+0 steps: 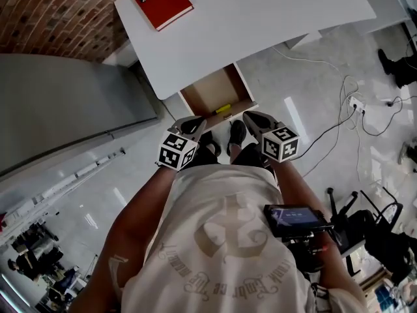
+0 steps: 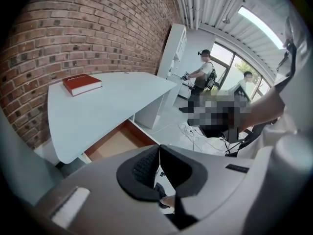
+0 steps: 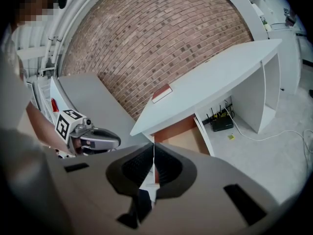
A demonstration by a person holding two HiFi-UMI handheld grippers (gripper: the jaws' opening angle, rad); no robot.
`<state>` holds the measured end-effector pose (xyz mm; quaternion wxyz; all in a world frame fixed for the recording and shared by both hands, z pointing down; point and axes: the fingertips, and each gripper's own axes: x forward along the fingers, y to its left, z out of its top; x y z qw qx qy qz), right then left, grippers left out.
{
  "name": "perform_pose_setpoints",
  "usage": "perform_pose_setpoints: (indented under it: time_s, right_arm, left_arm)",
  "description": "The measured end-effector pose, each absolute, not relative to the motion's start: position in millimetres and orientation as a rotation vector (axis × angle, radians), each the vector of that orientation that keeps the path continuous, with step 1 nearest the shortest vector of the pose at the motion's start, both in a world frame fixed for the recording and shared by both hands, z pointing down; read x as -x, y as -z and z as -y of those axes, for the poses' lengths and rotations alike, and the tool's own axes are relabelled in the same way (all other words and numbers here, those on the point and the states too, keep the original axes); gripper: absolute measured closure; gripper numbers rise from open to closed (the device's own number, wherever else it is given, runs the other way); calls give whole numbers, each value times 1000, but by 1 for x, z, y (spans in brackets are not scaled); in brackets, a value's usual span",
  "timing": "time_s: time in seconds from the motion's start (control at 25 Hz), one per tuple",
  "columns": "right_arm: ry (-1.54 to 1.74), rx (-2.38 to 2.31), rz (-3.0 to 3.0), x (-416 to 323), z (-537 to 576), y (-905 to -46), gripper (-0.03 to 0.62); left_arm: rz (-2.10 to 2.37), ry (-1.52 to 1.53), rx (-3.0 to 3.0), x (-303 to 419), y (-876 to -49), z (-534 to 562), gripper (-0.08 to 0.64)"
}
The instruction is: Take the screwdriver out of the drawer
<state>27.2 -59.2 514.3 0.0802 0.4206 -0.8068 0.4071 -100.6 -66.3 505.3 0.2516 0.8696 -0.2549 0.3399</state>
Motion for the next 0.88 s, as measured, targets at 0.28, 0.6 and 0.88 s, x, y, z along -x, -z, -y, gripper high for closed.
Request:
perform_pose_setpoints:
  time_s: [0.28,0.6,0.88]
  right_arm:
    - [-1250,-1268,2391,-32,59,-534,586]
    - [-1308,-1270,2364,-36,48,-559,586]
    - [-1319,-1200,2359,-27,32,-580,586]
  left_arm:
    - [676,-988,-2317,98,-537,69,551]
    - [633,-1019,-2277,88,-569,70,551]
    - [579,-1073,-2265,87,-594,65,551]
